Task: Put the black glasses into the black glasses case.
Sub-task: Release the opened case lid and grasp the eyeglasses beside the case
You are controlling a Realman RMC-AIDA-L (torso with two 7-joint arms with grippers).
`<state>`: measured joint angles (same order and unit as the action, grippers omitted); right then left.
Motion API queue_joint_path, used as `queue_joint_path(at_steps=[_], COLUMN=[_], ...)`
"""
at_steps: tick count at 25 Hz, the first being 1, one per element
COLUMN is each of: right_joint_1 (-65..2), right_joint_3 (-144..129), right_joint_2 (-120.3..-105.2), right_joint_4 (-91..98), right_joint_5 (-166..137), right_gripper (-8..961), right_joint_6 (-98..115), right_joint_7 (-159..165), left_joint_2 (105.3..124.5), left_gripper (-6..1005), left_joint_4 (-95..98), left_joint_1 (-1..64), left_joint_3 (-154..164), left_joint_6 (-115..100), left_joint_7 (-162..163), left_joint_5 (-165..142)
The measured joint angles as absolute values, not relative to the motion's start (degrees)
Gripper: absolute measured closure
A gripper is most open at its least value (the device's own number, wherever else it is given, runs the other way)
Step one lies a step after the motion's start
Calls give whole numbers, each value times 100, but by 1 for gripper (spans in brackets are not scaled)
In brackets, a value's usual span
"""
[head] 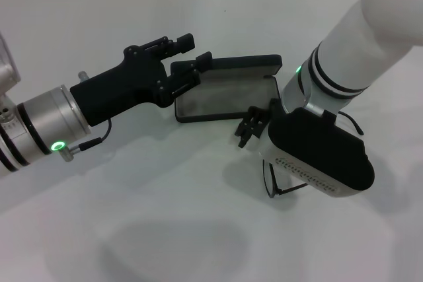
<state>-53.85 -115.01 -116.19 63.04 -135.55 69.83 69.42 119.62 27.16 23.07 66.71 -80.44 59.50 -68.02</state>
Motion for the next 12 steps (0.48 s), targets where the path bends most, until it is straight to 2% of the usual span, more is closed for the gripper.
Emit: queue_joint_path(at_steps=[6,12], right_joint_1=[-5359,-5355], right_joint_3=[-11475,-11180], right_joint_2=[-11625,-11628], right_joint_4=[6232,6220], right_joint_5=[-13601,-13581], right_gripper=[402,566], right_joint_6=[7004,7084], right_joint_7=[6973,7095], left_joint_2=[11961,11958], left_gripper=[494,494], left_joint_4=[2716,2716], left_joint_1=[2294,2293], left_joint_3=[6671,6671], left_joint_6=[-8052,-8052], left_joint_7=[5950,5950], left_joint_5=[-6802,-6803])
